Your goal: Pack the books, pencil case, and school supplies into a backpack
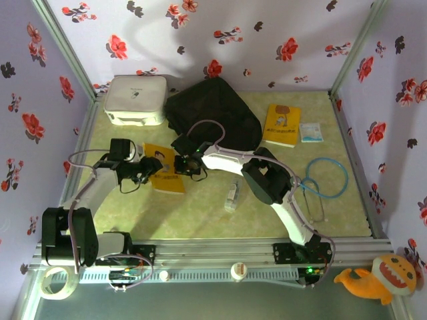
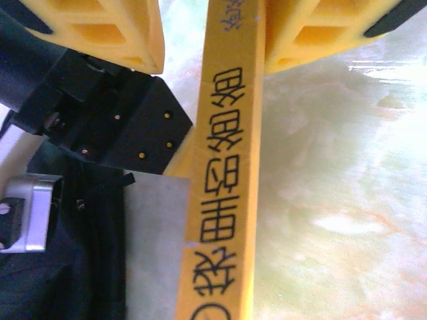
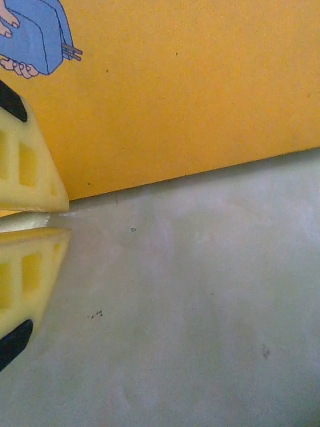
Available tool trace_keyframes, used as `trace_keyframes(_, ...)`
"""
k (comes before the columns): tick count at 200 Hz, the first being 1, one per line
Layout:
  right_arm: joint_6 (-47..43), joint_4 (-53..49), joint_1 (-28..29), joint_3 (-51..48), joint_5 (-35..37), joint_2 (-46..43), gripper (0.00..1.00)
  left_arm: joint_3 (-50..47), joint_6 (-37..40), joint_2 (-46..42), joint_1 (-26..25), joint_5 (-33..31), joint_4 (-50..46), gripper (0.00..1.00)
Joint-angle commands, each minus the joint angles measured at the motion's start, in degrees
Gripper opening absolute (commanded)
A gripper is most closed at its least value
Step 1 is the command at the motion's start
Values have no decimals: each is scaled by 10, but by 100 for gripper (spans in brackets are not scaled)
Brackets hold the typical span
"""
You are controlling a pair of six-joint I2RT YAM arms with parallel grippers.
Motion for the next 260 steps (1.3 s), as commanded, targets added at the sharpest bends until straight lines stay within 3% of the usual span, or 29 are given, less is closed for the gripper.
trace_keyframes(1, 7, -31, 6, -22, -9, -10, 16, 18, 22, -11, -4, -25, -31, 39)
trace_keyframes(44, -6, -34, 2, -33, 7, -58, 27, 38, 42, -13, -4, -45, -58, 26)
trace_keyframes(92, 7, 37, -9, -138, 44, -185, 48, 69, 39, -22, -4, -45, -62, 0)
trace_keyframes(144, 53, 161, -55, -291, 56, -349, 73, 113, -28, -71, -5, -27, -5, 0)
trace_keyframes(182, 88, 230, -87, -361, 44, -440, 90, 98, -190, -70, -20, 20, 191, 0)
trace_keyframes(218, 164, 341, -106, -416, 1, -482, 97, 89, -316, -27, -58, 17, 371, 0)
trace_keyframes(260, 322, 571, -110, -480, -43, -461, 98, 122, -352, 7, -120, -44, 422, 0)
